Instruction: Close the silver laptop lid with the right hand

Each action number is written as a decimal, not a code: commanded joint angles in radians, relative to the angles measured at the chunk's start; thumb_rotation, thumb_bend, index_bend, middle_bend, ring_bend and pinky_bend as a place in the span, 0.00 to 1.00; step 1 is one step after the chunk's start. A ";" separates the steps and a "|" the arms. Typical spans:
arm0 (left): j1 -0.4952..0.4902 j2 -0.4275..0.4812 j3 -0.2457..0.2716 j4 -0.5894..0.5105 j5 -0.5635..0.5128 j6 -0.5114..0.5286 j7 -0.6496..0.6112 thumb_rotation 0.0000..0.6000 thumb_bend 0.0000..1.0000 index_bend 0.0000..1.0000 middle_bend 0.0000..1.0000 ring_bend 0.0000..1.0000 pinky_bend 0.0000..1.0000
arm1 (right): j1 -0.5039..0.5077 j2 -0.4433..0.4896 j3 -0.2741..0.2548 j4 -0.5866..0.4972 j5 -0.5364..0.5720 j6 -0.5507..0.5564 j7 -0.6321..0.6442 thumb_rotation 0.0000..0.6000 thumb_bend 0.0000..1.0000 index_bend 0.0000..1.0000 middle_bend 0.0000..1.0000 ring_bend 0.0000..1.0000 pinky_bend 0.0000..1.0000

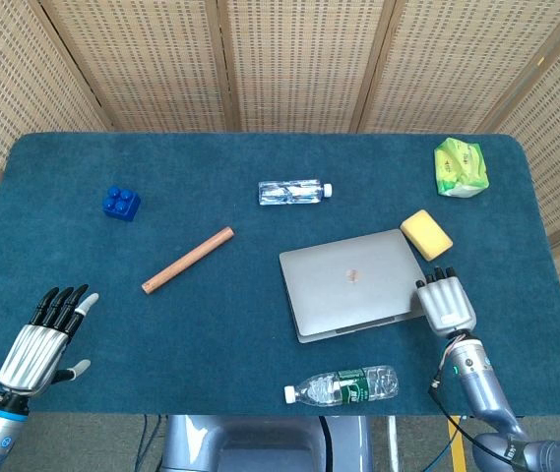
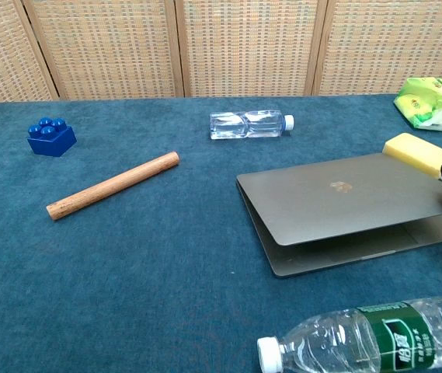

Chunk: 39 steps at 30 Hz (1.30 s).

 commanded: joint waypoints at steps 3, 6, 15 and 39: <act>0.001 0.001 -0.001 -0.001 -0.001 0.002 0.000 1.00 0.08 0.00 0.00 0.00 0.00 | -0.005 -0.019 0.000 0.014 -0.006 -0.013 0.004 1.00 1.00 0.40 0.40 0.24 0.27; 0.001 0.001 -0.001 -0.001 0.000 0.003 0.000 1.00 0.08 0.00 0.00 0.00 0.00 | -0.007 -0.033 0.001 0.025 -0.010 -0.020 0.007 1.00 1.00 0.40 0.40 0.24 0.27; 0.003 0.002 -0.003 0.000 0.001 0.008 -0.001 1.00 0.08 0.00 0.00 0.00 0.00 | -0.015 -0.059 0.005 0.052 -0.011 -0.040 0.010 1.00 1.00 0.40 0.40 0.24 0.27; 0.010 0.009 -0.004 -0.005 0.010 0.027 -0.003 1.00 0.08 0.00 0.00 0.00 0.00 | -0.040 -0.032 0.034 0.023 -0.050 -0.015 0.027 1.00 1.00 0.40 0.34 0.22 0.27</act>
